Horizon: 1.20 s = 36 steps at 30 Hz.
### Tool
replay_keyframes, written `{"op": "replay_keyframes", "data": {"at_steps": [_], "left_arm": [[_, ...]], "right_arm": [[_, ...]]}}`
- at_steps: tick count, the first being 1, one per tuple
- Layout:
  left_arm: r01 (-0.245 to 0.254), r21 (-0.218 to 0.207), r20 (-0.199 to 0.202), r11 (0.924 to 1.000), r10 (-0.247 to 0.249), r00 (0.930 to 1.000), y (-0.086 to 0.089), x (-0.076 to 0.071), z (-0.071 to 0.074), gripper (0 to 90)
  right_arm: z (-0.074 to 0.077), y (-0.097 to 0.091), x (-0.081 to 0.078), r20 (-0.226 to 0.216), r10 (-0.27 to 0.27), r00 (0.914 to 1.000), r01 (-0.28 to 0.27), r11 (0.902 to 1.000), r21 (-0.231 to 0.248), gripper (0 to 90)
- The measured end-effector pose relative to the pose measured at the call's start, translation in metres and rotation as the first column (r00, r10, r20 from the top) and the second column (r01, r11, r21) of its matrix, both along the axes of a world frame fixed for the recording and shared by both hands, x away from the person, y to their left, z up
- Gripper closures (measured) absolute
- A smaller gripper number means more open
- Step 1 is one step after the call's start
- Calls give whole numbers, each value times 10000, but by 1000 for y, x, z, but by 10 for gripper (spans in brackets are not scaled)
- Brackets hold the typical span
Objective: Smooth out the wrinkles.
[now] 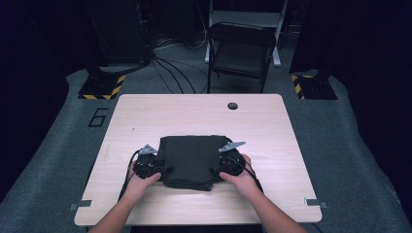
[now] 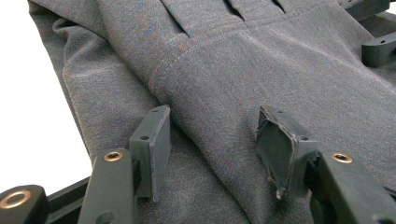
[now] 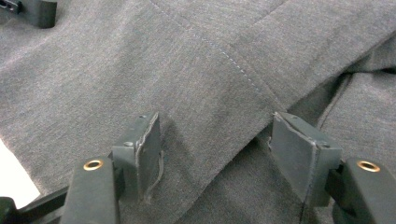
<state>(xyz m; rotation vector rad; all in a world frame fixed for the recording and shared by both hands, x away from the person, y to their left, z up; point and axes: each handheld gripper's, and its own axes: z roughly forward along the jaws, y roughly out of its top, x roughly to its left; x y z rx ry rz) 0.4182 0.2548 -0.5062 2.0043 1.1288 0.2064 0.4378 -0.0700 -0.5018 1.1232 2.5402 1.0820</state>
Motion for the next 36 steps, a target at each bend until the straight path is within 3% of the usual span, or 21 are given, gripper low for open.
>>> {"op": "replay_keyframes", "data": {"at_steps": [10,13,15,20,24,29,31,36], "left_arm": [[-132,-122,93,9998,133,9999,-1,-3,3,429],[-237,-209,127,9995,239,9996,-1,-5,5,420],[-135,-259,52,9996,137,9999,0,-6,7,416],[-165,-300,83,9994,168,9998,1,-8,12,396],[-86,-143,417,9999,92,9991,3,-10,24,383],[-57,-202,540,9998,68,9985,7,-13,34,378],[-106,-251,575,9996,120,9983,7,-14,36,378],[-121,-317,723,9994,143,9973,12,-21,44,376]], "right_arm": [[4,2,-2,4,-231,9997,231,9997,-13,334],[7,3,-4,-263,-283,9993,284,9996,27,333],[7,4,-5,-74,-278,9996,279,9995,115,332],[13,4,-8,-140,-167,9998,167,9999,-19,326],[20,4,-9,-40,27,10000,-27,10000,-3,323],[28,7,-12,158,266,9995,-266,9996,-29,321],[30,8,-14,17,197,9998,-198,9998,32,321],[40,9,-20,276,603,9978,-602,9982,-24,319]]}}
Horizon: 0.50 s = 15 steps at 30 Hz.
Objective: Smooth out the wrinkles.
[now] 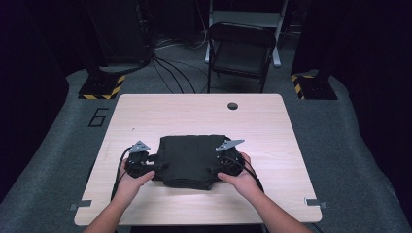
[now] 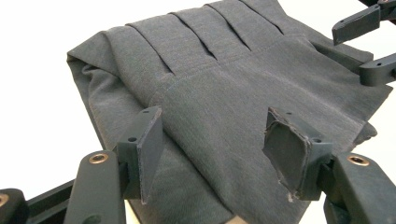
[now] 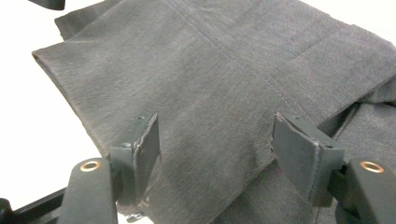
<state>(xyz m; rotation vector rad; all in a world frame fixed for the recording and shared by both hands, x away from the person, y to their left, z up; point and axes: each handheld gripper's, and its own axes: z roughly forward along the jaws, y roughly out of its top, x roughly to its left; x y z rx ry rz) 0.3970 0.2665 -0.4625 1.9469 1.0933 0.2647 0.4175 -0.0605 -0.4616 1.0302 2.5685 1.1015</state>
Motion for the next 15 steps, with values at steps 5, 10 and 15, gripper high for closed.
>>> {"op": "replay_keyframes", "data": {"at_steps": [5,10,15], "left_arm": [[-52,-136,-37,9999,51,10000,5,-8,6,375],[-123,-269,23,9996,124,9999,8,-17,13,376],[-172,-231,135,9996,175,9998,11,-27,18,375]], "right_arm": [[7,-5,-7,131,85,9999,-85,10000,40,318],[11,-13,-12,199,22,9998,-25,9999,149,319],[17,-24,-18,218,-82,9997,76,9995,304,318]]}}
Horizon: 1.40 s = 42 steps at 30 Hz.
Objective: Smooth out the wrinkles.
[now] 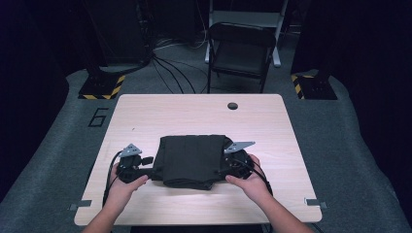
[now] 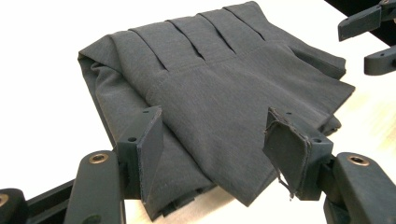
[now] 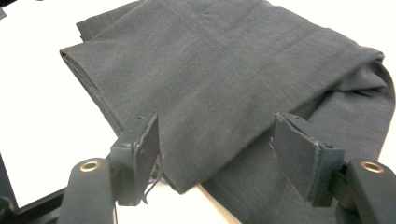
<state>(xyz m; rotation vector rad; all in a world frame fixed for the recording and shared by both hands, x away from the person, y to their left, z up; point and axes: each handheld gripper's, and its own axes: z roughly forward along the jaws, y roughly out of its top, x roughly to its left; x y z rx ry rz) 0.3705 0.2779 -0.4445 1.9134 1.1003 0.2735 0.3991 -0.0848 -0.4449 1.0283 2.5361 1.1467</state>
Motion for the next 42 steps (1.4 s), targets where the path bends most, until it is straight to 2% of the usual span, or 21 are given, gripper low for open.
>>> {"op": "replay_keyframes", "data": {"at_steps": [1,6,10,14,20,24,31,37,39,42], "left_arm": [[70,-33,-31,10000,-70,10000,2,-4,1,374],[84,65,-64,9999,-84,9999,7,-11,2,373],[-202,20,53,9998,202,9998,16,-20,1,372],[-354,-48,-66,9994,354,9994,24,-26,-1,372],[-630,208,-82,9978,631,9980,33,-34,-7,372],[-791,196,-116,9967,794,9968,37,-37,-11,371],[-1069,270,-93,9939,1072,9942,44,-39,-21,371],[-1348,387,-177,9901,1356,9906,53,-38,-33,371],[-1376,420,-216,9896,1386,9901,55,-37,-34,371],[-1491,461,-243,9877,1503,9883,58,-37,-37,371]], "right_arm": [[2,-6,-3,135,-48,9999,48,10000,-31,318],[3,-21,-10,278,-298,9992,300,9995,-60,319],[5,-33,-18,292,-535,9981,534,9986,48,319],[7,-46,-26,445,-762,9961,759,9971,80,319],[8,-67,-35,451,-1276,9908,1261,9914,344,319],[3,-79,-40,408,-1643,9856,1623,9856,482,321],[-11,-92,-43,375,-2131,9763,2117,9766,391,322],[-20,-98,-42,282,-2340,9718,2323,9712,530,321],[-22,-99,-41,295,-2304,9727,2291,9725,417,322],[-27,-101,-41,153,-2446,9695,2438,9688,439,321]]}}
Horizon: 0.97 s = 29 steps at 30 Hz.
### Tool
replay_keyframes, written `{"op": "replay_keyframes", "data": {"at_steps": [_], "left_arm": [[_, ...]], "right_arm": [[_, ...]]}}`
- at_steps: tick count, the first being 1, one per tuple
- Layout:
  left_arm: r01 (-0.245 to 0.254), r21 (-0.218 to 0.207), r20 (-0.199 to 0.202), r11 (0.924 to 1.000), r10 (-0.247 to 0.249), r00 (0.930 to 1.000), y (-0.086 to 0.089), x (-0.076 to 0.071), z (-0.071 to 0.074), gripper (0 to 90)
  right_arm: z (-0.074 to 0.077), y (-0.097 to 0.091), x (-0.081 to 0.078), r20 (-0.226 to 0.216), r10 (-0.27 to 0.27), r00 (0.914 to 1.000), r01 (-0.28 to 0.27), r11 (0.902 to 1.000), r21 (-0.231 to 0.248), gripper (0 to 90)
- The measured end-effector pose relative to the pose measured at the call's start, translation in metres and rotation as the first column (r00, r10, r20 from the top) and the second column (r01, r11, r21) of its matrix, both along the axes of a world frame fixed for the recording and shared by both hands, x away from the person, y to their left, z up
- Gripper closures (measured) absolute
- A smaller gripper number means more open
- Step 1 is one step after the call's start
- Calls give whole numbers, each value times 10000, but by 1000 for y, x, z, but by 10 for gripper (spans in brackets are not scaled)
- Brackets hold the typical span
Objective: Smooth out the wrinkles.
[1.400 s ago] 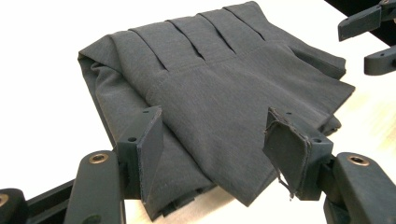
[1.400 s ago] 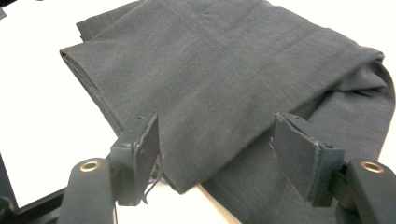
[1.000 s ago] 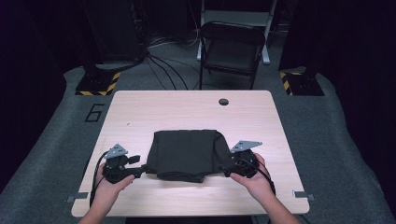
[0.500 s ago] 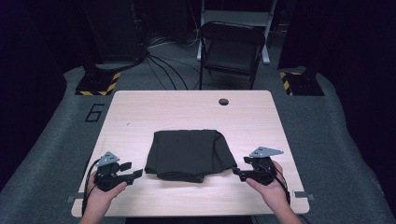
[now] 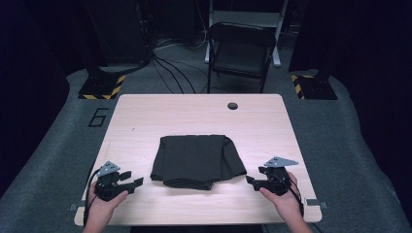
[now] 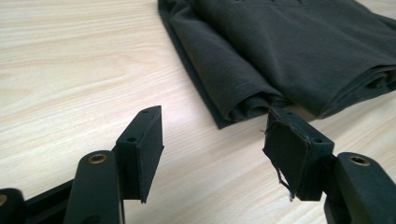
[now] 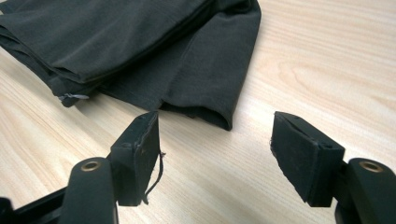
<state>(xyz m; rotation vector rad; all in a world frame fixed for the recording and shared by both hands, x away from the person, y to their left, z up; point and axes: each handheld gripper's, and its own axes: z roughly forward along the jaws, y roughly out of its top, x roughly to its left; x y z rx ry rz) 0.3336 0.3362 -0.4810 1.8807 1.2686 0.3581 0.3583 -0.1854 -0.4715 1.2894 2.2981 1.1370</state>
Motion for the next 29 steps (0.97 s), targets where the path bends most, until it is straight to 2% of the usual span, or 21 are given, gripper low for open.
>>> {"op": "replay_keyframes", "data": {"at_steps": [4,6,8,11,16,19,24,25,29], "left_arm": [[-86,-68,-134,9999,85,9999,4,1,-4,371],[-160,-49,-6,9999,160,9999,4,1,-6,371],[-130,-36,-64,9999,130,9999,4,1,-9,371],[-151,-62,-120,9999,150,9998,4,1,-11,371],[-112,11,-275,9999,112,9996,5,2,-15,371],[-105,239,-337,9997,113,9994,4,5,-19,371],[80,312,-565,9995,-62,9984,3,7,-23,371],[24,276,-531,9996,-9,9986,2,7,-24,371],[145,247,-638,9996,-129,9979,1,7,-23,370]], "right_arm": [[-7,-4,1,-178,-100,9998,101,9999,37,323],[-8,-4,1,-171,-116,9998,116,9999,33,323],[-12,-3,1,-268,-21,9996,15,9998,-222,325],[-16,-1,3,-293,42,9996,-51,9996,-295,328],[-21,0,4,-528,128,9985,-149,9991,-391,331],[-23,-1,6,-672,127,9977,-148,9994,-317,332],[-25,-4,8,-653,7,9979,-24,9997,-252,333],[-25,-4,8,-736,-7,9973,-15,9996,-292,336],[-26,-4,8,-559,48,9984,-76,9987,-500,352]]}}
